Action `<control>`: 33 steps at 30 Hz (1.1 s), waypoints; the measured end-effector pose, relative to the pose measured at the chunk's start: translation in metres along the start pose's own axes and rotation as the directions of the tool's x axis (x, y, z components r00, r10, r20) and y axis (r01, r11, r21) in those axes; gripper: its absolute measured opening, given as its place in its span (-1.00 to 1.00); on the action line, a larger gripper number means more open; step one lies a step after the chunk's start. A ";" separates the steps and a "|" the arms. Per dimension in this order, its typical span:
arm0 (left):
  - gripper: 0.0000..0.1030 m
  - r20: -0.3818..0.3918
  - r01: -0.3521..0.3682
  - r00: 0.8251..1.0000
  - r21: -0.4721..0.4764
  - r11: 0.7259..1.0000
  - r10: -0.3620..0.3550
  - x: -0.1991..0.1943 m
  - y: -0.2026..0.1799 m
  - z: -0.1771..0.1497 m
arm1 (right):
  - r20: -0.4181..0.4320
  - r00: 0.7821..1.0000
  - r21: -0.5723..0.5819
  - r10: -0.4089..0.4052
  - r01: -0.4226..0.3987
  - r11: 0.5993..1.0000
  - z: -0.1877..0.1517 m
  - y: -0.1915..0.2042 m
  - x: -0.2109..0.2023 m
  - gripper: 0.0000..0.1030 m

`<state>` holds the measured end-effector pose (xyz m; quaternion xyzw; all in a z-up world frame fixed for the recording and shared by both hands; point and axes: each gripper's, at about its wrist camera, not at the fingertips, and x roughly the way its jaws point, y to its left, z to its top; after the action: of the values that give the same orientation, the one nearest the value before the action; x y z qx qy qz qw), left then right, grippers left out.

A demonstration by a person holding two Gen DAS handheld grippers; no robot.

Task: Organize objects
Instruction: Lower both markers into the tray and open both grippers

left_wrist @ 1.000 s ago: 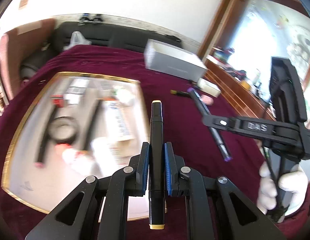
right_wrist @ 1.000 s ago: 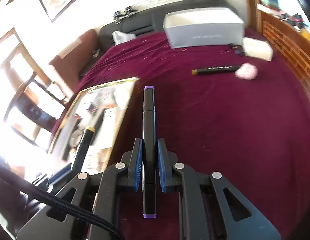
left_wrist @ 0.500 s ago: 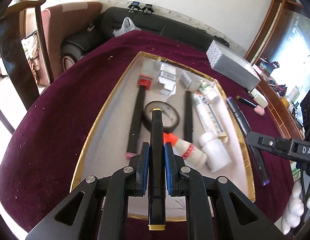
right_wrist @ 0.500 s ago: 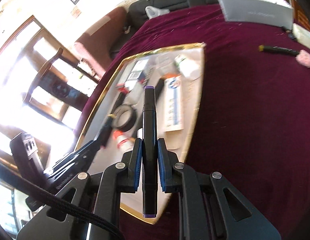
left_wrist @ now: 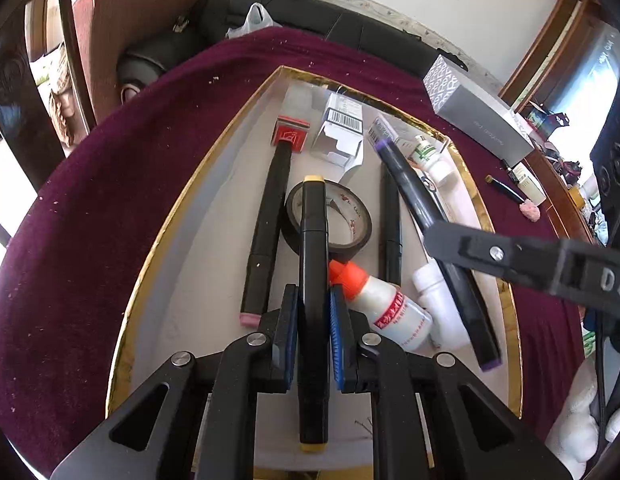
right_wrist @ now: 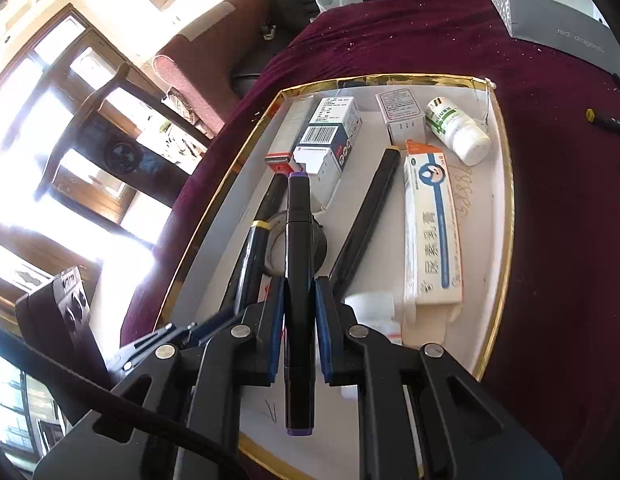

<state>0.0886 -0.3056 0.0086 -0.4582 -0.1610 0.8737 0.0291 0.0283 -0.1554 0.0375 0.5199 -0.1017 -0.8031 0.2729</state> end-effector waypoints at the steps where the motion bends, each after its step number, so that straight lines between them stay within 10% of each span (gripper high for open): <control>1: -0.77 0.000 -0.003 1.000 0.002 1.000 0.003 0.000 0.000 0.001 | 0.001 1.000 0.001 -0.014 0.014 1.000 0.004 0.000 0.004 -0.75; 28: -0.74 0.070 0.081 0.994 -0.013 0.997 -0.080 -0.023 0.012 0.007 | -0.062 0.993 0.179 -0.096 0.106 0.978 0.055 -0.023 0.051 -0.75; 33: -0.39 0.092 0.073 0.993 -0.028 0.997 -0.070 -0.029 0.015 0.006 | -0.073 0.989 0.159 -0.132 0.142 0.977 0.054 -0.018 0.059 -0.75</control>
<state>0.1015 -0.3273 0.0300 -0.4122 -0.1920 0.8895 0.0459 -0.0443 -0.1794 0.0072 0.5709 -0.1228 -0.7924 0.1762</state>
